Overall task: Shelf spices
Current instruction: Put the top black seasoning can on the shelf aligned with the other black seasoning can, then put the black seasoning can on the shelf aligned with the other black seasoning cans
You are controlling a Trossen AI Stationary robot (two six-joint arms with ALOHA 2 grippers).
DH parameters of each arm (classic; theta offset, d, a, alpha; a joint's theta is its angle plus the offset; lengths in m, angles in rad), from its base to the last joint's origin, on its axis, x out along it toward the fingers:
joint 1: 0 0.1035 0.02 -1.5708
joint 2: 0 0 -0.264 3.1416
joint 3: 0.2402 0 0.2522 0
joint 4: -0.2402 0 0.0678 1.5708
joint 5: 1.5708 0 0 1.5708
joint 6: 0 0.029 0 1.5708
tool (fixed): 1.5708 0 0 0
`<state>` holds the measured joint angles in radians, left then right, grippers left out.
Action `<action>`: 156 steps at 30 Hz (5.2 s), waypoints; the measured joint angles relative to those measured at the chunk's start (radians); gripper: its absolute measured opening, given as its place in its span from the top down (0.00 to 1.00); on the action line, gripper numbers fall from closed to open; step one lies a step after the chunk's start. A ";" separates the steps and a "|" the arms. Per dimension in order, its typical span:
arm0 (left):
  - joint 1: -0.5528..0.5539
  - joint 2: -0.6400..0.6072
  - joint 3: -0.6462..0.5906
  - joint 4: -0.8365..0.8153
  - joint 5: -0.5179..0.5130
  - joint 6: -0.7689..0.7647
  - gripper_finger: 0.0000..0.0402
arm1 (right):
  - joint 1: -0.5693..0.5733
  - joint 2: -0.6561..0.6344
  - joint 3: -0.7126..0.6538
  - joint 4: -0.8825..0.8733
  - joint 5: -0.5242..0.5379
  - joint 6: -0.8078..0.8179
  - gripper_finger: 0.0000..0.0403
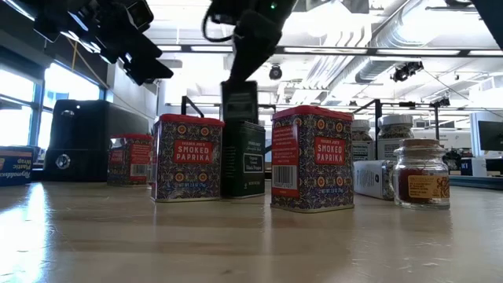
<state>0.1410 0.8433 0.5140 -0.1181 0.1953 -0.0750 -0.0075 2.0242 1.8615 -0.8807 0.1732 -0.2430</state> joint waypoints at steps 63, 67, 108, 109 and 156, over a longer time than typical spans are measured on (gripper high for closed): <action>0.000 0.000 0.000 -0.033 -0.027 0.000 0.37 | -0.465 -0.064 -0.155 -0.119 0.246 -0.471 0.58; 0.000 0.000 0.000 -0.033 -0.027 0.000 0.37 | -0.463 -0.072 -0.146 -0.156 0.228 -0.394 0.58; 0.000 0.000 0.000 -0.005 -0.025 -0.002 0.37 | -0.574 -0.064 -0.142 -0.162 0.084 -0.459 0.73; -0.001 0.000 0.000 -0.005 -0.025 -0.002 0.37 | -0.571 -0.064 -0.143 -0.162 0.089 -0.465 0.73; -0.001 0.000 0.000 -0.007 -0.023 -0.002 0.37 | -0.239 -0.067 -0.143 -0.172 0.248 -0.359 0.76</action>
<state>0.1402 0.8434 0.5140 -0.1249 0.1726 -0.0766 -0.2465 1.9568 1.7184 -1.0523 0.4214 -0.6018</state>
